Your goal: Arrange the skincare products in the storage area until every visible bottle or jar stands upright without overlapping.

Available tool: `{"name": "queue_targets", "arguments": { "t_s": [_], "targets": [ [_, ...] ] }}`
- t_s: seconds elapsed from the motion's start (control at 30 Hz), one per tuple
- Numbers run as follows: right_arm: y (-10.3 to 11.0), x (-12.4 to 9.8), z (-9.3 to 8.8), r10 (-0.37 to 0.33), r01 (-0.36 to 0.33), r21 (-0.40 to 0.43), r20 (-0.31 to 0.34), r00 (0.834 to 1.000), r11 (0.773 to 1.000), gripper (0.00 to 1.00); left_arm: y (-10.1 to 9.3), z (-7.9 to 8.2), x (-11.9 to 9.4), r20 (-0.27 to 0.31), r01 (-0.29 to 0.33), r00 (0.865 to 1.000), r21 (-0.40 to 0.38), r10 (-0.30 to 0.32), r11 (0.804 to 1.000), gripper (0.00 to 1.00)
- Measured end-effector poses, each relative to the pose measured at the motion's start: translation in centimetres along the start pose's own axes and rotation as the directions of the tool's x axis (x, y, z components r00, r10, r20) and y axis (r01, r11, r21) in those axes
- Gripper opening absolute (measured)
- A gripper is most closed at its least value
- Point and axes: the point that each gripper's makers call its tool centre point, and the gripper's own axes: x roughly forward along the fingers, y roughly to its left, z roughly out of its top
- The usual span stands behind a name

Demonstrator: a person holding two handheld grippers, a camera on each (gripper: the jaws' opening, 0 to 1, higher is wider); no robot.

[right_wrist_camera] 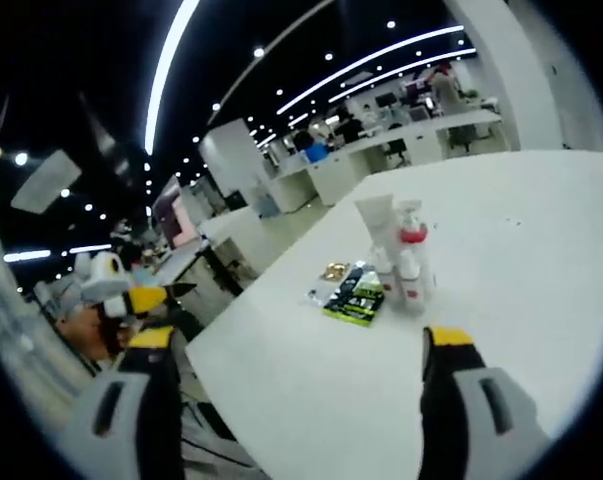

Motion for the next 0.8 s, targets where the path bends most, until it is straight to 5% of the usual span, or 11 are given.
{"name": "queue_targets", "arguments": {
  "t_s": [0.8],
  "targets": [
    [-1.5, -3.0, -1.0, -0.128, 0.124, 0.069, 0.050, 0.991, 0.990, 0.99, -1.3, -0.9, 0.5, -0.049, 0.083, 0.996, 0.045, -0.081, 0.996, 1.00]
  ]
}}
